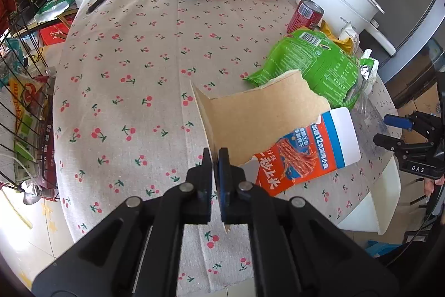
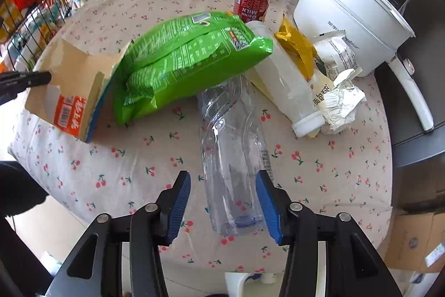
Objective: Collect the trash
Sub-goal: 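Carry the carton and clear bottle to the white bin and release both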
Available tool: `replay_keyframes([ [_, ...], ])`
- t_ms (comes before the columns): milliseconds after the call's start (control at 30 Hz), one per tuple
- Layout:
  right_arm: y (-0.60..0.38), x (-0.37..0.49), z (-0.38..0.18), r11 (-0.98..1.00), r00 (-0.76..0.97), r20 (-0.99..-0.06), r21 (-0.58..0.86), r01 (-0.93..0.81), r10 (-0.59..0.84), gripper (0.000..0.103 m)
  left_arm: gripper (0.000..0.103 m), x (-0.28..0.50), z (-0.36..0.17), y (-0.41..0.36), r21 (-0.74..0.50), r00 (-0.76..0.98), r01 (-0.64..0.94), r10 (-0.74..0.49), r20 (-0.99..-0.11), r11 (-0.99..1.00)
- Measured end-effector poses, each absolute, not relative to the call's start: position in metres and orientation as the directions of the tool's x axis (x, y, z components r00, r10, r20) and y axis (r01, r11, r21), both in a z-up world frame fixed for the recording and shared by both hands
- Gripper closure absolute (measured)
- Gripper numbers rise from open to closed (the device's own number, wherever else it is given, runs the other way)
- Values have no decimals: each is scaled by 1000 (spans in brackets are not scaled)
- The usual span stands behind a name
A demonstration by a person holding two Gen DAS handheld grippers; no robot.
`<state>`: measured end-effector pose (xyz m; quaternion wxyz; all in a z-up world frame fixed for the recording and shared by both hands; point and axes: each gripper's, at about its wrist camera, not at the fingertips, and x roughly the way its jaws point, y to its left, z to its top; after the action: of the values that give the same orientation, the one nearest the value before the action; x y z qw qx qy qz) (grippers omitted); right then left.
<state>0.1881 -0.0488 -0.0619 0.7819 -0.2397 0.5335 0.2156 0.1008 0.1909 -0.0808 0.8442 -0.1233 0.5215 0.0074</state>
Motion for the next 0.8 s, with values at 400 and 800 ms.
replay_keyframes([
  [400,-51,203,-82,831,386,-923,-222,-510,-10,39,99,92,-73,182,-240,474,-86,-173,-864,967],
  [800,-121,171,-12,903,489,-872,-186,-386,30,40,102,84,-29,158,-351,574,28,-303,-761,936],
])
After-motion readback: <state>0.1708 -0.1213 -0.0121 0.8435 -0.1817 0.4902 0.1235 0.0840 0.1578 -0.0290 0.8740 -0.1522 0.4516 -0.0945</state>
